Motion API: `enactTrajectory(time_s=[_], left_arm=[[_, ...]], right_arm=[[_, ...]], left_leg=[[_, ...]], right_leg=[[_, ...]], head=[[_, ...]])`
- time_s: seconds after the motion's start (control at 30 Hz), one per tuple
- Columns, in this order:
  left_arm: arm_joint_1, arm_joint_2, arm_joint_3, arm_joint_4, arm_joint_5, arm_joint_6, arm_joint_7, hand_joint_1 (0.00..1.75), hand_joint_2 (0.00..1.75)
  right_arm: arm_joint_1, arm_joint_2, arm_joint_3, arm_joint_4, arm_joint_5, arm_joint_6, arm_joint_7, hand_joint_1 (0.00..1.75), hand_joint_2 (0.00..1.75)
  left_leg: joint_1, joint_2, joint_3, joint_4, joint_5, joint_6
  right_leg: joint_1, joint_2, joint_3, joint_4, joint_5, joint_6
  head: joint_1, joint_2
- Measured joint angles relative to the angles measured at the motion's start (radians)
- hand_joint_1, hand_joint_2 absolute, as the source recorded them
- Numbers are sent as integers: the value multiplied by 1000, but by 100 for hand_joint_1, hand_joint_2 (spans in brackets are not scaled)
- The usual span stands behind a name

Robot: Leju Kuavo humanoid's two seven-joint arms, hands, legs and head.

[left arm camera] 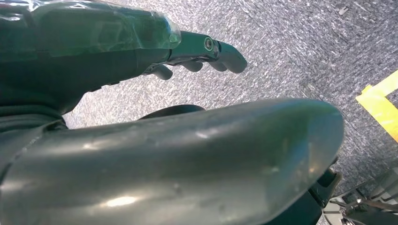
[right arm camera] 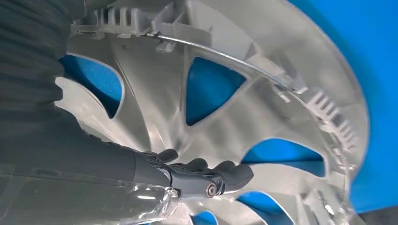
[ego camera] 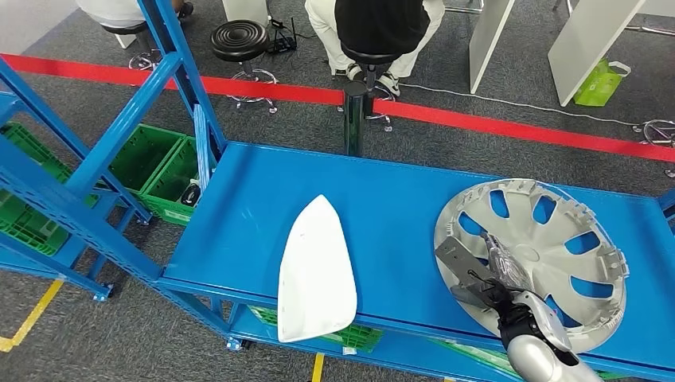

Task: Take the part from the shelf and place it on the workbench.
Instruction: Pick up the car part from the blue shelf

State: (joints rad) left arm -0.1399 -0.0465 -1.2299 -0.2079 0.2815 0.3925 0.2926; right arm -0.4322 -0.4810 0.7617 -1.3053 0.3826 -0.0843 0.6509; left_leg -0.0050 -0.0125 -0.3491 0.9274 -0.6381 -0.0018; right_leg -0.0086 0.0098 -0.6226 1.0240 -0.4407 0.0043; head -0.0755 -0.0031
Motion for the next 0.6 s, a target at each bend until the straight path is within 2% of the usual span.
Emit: enactTrajectory(time_s=[0.03, 0.1, 0.33, 0.47, 0.6], left_arm=[[0, 0, 0, 0, 0, 0, 0, 0, 0], [0, 0, 0, 0, 0, 0, 0, 0, 0], [0, 0, 0, 0, -2, 2, 0, 0, 0], [0, 0, 0, 0, -4, 3, 0, 0, 0], [0, 0, 0, 0, -9, 5, 0, 0, 0]], right_arm=[[3, -4, 0, 2, -2, -1, 2, 0, 87], [9, -11, 0, 5, 0, -4, 9, 0, 175], [20, -44, -2, 12, -5, -18, 22, 0, 175], [28, -59, -5, 17, -18, -24, 22, 175, 175], [36, -73, -15, 31, -62, -63, 16, 175, 175]], left_leg=[[0, 0, 0, 0, 0, 0], [0, 0, 0, 0, 0, 0], [-1, 1, 1, 0, 0, 0], [-1, 1, 2, 0, 0, 1], [-1, -1, 5, 0, 1, 1]], right_leg=[[0, 0, 0, 0, 0, 0], [0, 0, 0, 0, 0, 0], [0, 0, 2, -2, 1, 1], [0, 0, 3, -3, 1, 2], [0, 0, 7, -5, 2, 2]], head=[[0, 0], [0, 0], [0, 0], [0, 0], [0, 0]])
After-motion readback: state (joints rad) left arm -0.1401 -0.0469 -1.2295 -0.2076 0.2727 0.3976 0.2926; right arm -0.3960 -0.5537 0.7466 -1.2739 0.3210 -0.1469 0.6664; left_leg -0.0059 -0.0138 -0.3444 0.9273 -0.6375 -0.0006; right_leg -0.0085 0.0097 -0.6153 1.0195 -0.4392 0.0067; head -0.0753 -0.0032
